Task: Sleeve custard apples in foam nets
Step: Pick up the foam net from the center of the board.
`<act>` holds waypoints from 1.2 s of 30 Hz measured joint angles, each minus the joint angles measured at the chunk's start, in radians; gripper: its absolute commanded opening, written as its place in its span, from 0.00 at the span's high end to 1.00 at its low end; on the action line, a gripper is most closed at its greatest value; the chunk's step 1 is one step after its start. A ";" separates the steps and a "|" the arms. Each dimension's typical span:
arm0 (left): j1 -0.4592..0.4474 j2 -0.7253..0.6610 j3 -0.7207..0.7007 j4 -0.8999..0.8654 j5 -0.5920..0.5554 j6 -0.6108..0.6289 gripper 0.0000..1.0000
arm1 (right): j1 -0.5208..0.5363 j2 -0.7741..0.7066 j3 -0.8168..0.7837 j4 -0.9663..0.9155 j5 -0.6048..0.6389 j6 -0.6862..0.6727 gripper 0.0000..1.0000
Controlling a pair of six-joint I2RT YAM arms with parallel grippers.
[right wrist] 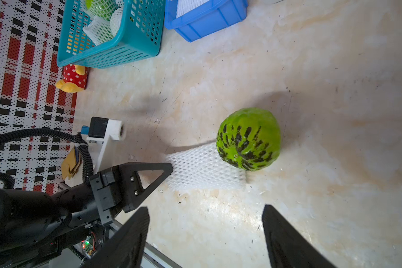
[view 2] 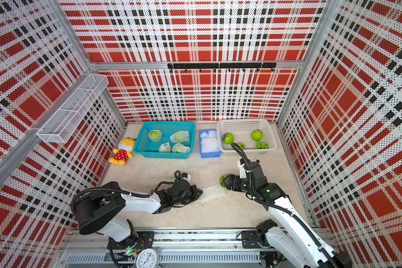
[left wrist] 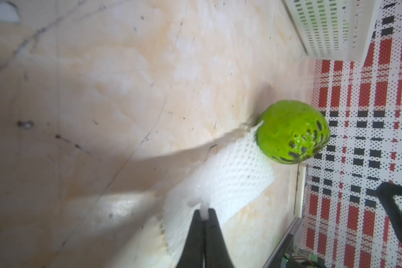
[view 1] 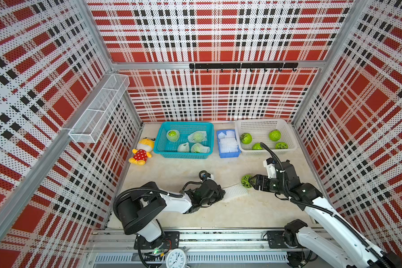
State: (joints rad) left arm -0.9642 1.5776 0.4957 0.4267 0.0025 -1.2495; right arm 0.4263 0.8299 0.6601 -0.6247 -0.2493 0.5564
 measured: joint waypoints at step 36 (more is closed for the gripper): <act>0.430 -0.446 0.286 -0.289 0.727 0.679 1.00 | -0.143 -0.004 0.024 0.403 -0.612 0.169 0.22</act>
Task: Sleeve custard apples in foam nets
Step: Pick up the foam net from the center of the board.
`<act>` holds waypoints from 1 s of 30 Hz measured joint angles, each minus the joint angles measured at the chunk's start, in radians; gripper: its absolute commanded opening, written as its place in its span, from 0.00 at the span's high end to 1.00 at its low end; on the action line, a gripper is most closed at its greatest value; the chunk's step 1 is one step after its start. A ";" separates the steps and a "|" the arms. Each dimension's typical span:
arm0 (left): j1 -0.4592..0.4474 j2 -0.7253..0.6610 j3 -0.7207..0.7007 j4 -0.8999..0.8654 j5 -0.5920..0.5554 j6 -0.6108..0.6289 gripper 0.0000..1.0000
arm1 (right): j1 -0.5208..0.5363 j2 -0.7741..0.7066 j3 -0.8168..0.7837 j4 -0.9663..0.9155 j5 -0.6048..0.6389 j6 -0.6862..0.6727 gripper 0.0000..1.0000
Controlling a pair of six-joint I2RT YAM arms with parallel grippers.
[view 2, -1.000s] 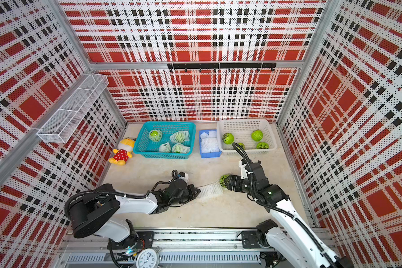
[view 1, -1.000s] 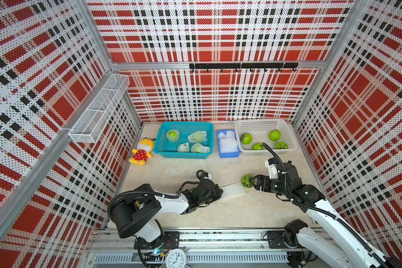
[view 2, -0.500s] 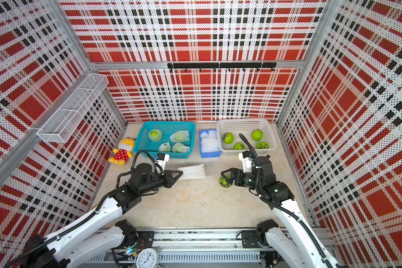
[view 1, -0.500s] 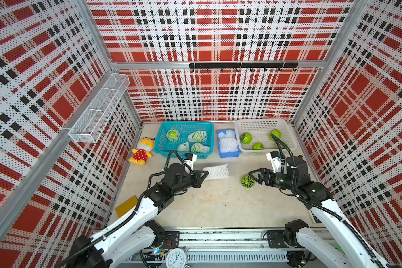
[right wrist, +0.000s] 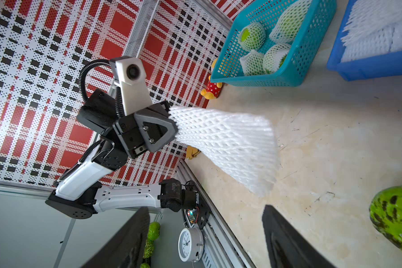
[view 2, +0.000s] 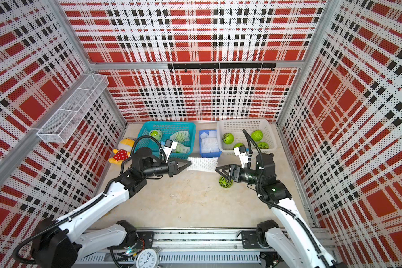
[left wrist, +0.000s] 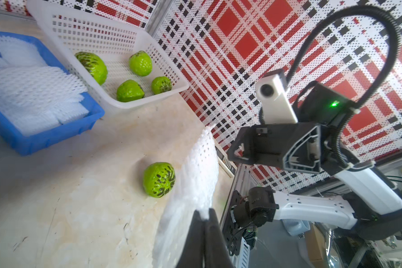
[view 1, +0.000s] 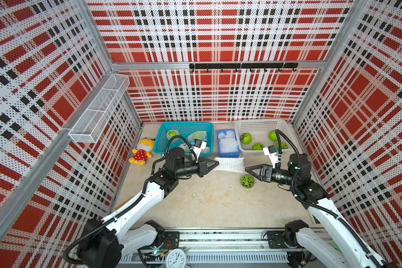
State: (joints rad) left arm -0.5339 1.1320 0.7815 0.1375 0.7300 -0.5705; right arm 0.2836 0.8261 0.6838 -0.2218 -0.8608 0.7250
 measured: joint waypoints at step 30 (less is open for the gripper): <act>-0.064 0.143 0.011 0.119 -0.046 -0.083 1.00 | 0.000 0.019 -0.050 0.189 -0.043 0.071 0.62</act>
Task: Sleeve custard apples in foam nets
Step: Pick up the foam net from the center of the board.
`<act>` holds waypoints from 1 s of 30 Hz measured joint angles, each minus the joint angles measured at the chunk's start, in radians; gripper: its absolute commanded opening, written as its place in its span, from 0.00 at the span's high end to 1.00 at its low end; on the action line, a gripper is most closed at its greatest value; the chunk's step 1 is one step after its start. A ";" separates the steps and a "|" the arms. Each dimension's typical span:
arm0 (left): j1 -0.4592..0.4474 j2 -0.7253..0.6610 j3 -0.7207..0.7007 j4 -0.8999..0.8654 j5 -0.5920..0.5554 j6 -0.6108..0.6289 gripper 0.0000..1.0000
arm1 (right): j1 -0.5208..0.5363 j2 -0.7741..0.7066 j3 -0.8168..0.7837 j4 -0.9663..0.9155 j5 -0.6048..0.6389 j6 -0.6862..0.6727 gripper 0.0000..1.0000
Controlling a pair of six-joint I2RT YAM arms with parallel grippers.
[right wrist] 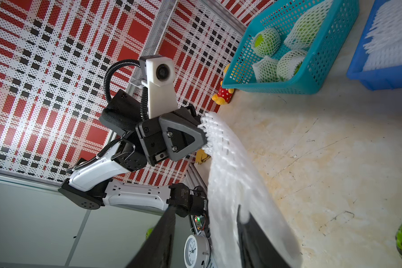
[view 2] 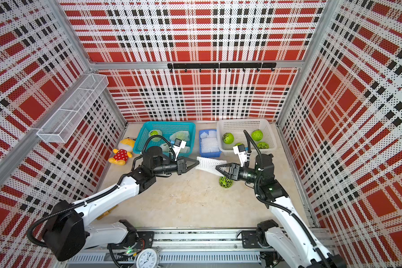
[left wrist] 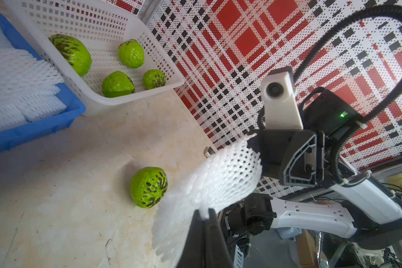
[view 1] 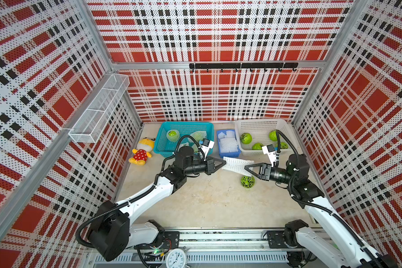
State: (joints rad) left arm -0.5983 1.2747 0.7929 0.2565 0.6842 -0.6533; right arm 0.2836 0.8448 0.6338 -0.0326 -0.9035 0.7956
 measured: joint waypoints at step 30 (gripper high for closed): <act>0.029 -0.145 -0.070 0.006 -0.120 -0.023 0.35 | -0.031 0.030 0.060 -0.086 0.230 0.043 1.00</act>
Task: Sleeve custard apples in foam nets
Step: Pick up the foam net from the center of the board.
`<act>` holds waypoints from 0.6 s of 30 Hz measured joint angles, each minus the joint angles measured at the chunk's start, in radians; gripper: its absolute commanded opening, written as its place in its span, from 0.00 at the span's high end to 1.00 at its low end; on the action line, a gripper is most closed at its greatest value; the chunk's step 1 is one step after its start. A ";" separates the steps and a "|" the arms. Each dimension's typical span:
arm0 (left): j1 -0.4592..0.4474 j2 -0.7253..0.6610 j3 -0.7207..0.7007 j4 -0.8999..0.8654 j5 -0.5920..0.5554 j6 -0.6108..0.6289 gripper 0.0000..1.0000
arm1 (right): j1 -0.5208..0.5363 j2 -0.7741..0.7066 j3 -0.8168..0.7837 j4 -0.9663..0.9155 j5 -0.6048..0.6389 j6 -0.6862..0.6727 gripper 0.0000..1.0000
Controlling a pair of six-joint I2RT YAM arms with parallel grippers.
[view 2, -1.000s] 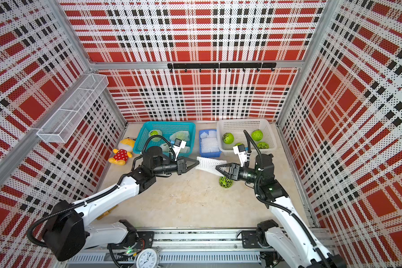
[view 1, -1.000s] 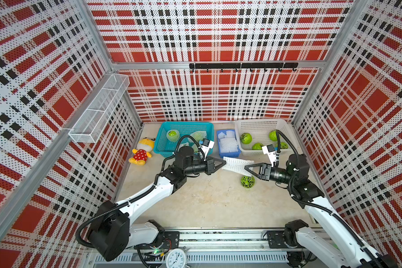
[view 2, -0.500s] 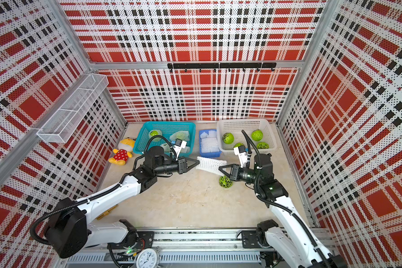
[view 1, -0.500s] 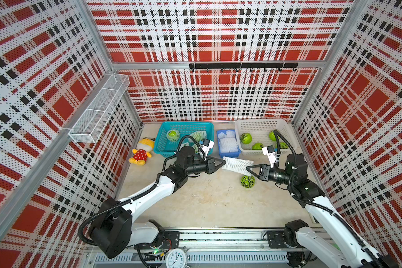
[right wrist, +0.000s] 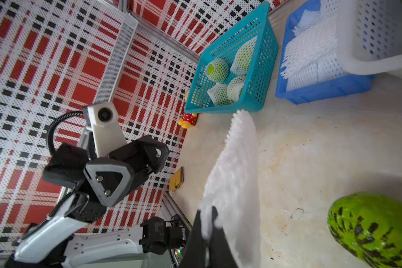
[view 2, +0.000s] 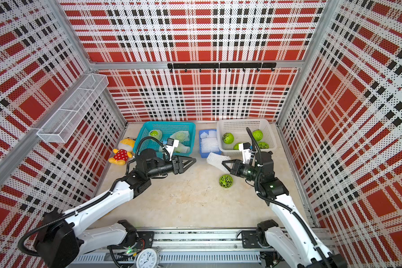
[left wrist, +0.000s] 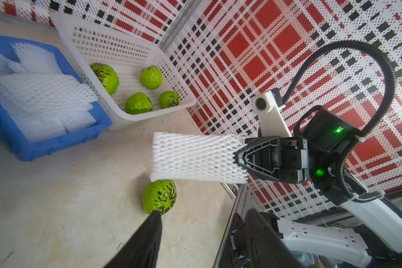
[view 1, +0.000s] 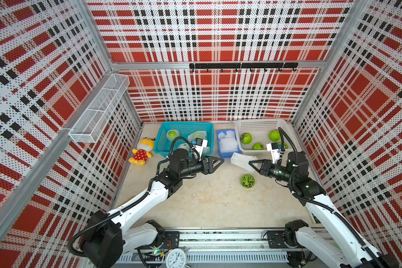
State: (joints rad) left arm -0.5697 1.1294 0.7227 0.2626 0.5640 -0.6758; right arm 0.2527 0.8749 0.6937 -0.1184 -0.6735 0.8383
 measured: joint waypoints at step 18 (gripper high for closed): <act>-0.166 0.427 -0.151 0.829 -0.088 -0.365 0.15 | -0.005 0.206 0.050 0.632 -0.137 0.524 1.00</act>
State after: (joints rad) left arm -0.7361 1.5566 0.5713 1.0920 0.4763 -1.0405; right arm 0.2481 1.0813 0.7441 0.5133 -0.8104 1.3621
